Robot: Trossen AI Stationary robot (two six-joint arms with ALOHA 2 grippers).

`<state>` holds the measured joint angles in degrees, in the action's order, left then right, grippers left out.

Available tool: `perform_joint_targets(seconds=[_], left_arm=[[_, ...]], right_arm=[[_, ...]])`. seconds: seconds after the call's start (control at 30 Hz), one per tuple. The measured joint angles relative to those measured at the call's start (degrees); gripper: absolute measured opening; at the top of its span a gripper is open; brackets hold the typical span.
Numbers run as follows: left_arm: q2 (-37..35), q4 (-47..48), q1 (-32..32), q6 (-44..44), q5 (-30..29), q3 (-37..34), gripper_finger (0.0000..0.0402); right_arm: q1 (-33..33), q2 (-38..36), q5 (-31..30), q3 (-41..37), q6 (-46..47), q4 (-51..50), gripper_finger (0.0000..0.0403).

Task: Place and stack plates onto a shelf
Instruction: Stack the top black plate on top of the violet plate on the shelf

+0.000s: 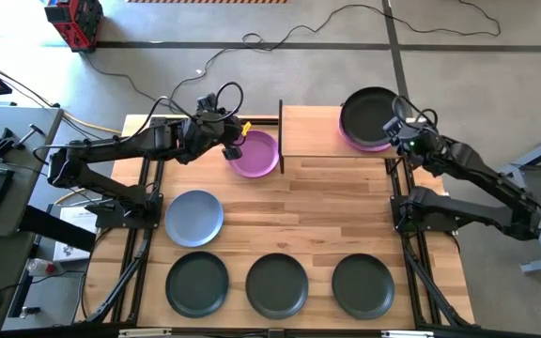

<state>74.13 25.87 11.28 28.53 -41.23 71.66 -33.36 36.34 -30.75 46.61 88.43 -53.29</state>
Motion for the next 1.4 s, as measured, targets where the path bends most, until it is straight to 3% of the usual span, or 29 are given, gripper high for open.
perform_joint_targets(seconds=[0.43, 1.4], left_arm=[[0.0, 0.0, -0.5, -2.9, 0.0, 0.0, 0.0108], [0.0, 0.0, -0.4, -2.9, 0.1, 0.0, 0.0108]], right_arm=[[0.0, 0.0, -2.0, -4.0, 4.3, 3.2, 0.0000], [0.0, -0.1, 3.4, -4.0, 3.9, 0.3, 0.0000]])
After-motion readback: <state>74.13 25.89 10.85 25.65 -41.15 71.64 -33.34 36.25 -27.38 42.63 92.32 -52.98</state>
